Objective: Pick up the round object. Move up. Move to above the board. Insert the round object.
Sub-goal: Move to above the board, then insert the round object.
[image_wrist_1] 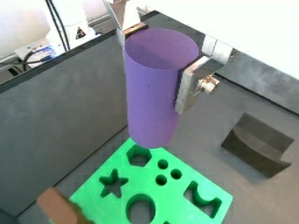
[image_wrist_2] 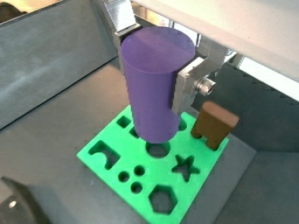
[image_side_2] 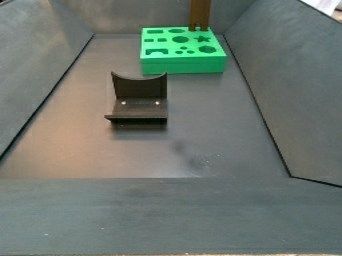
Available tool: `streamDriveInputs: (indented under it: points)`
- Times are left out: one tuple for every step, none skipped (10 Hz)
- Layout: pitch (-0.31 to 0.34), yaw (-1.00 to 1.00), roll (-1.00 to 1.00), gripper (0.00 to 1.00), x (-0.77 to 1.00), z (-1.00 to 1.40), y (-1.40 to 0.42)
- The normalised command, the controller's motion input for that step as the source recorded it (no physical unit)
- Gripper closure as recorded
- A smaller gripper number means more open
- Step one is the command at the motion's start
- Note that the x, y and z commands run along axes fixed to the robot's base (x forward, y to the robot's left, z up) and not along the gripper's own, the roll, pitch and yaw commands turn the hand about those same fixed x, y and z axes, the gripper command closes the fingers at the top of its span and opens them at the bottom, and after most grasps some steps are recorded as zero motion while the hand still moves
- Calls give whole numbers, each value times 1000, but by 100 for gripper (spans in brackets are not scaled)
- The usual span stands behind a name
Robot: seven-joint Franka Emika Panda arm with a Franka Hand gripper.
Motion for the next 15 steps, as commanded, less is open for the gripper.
streamDriveInputs:
  points:
    - [88,9,24,100,121,54,-205]
    - [-27,0,-7,100,0,-29,0]
    - [-141,0,-36,100,0,-231,-17]
    - [-160,97,0,100,69,-626,-151]
    - [-101,114,61,100,231,-800,-223]
    - [-110,117,74,100,254,-789,-257]
    - [-100,117,67,100,303,-751,-266]
    - [-116,114,80,100,223,-671,-211]
    - [-119,106,79,100,203,-666,-171]
    - [-131,100,89,100,106,-623,-137]
    - [-120,109,109,100,77,-629,-140]
    - [-123,111,113,100,23,-589,-117]
    - [-129,129,104,100,0,-503,-97]
    - [-81,86,0,100,0,-191,-29]
    - [-99,89,0,100,0,-297,-49]
